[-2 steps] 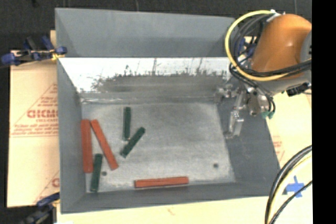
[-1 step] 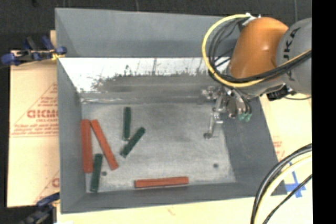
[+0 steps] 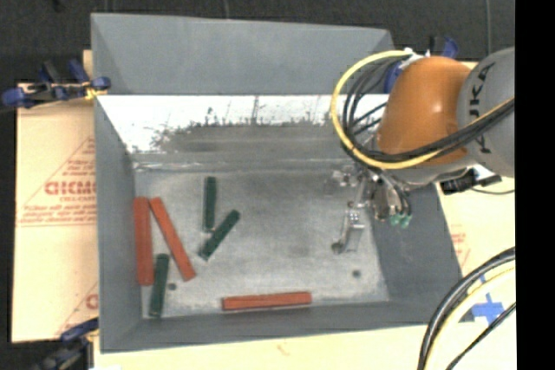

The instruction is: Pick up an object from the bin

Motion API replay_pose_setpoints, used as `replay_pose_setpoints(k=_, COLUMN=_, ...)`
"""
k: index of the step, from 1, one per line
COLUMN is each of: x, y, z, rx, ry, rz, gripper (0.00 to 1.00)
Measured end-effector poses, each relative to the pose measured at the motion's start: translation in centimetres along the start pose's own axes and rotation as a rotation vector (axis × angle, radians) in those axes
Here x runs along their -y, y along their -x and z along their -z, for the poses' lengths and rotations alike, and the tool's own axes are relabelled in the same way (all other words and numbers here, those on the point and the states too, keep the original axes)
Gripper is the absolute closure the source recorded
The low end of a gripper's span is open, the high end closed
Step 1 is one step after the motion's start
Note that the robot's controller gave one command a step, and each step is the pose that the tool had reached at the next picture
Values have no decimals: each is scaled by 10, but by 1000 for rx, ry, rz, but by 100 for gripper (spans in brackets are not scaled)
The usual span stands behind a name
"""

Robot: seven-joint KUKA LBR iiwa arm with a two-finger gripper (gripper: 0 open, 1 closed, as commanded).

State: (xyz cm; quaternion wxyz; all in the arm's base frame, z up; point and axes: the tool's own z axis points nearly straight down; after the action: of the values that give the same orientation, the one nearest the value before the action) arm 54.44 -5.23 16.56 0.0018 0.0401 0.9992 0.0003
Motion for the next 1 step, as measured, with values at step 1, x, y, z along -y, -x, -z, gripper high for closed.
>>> replay_pose_setpoints(k=1, x=2, y=-7, z=-4, rx=2, ry=-2, rz=66, gripper=0)
